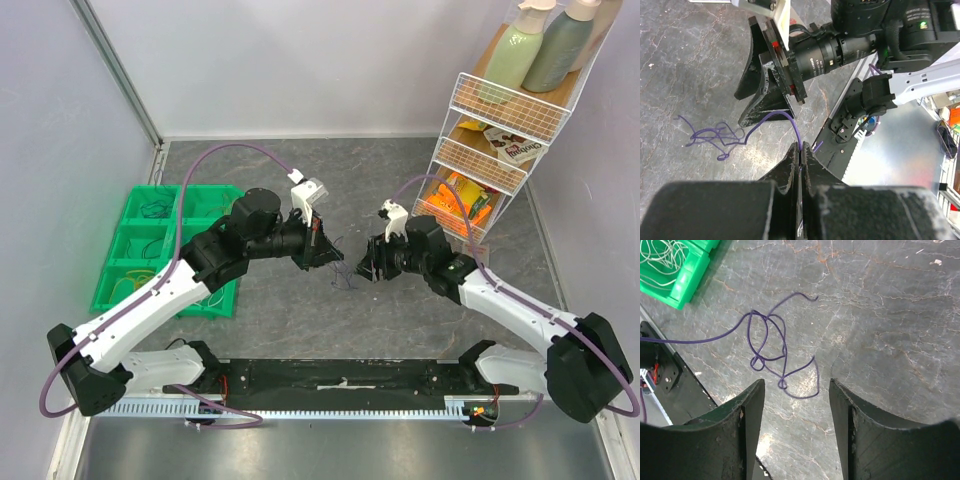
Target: Untangle the cables
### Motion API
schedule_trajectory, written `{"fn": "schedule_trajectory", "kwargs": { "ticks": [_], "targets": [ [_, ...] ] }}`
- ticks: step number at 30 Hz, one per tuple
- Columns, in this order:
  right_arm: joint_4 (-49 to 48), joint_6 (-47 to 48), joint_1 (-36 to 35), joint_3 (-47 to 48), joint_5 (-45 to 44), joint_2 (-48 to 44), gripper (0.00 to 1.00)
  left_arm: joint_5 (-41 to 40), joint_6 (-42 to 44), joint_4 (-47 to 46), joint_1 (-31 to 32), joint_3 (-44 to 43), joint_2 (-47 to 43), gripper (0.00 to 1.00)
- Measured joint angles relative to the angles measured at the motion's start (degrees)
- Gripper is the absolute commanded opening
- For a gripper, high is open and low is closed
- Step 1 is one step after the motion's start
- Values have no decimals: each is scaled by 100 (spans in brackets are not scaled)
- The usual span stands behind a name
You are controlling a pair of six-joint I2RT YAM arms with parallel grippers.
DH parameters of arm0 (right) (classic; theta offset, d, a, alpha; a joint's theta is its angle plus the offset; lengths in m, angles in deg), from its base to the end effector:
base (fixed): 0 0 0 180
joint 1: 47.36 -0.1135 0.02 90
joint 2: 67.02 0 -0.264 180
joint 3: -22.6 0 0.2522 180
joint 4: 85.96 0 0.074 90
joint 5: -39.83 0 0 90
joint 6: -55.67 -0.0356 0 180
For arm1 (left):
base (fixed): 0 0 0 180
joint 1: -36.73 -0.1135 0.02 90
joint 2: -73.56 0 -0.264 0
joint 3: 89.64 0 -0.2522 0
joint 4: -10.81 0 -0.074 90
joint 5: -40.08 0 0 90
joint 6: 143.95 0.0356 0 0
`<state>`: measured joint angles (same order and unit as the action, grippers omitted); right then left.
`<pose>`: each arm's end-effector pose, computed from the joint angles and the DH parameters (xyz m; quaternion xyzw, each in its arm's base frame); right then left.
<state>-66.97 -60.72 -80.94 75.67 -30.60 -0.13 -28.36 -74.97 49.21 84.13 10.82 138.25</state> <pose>0.2031 0.1491 0.2378 -0.1354 0.8584 0.3650 0.3339 0.1590 -0.1922 0.3740 0.2873 0.7767 -0.4320 0.3572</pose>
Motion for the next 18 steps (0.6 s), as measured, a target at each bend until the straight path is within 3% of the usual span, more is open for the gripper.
{"fn": "schedule_trajectory", "kwargs": {
  "ticks": [9, 12, 18],
  "targets": [
    [-741, 46, 2, -389, -271, 258, 40, 136, 2, 166, 0, -20, -33, 2],
    [-820, -138, 17, -391, -457, 542, 40, 157, 2, 192, 0, -20, -72, 2],
    [-1224, -208, 46, -391, -125, 835, 49, 236, 0, 181, 0, -20, -127, 2]
  ]
}}
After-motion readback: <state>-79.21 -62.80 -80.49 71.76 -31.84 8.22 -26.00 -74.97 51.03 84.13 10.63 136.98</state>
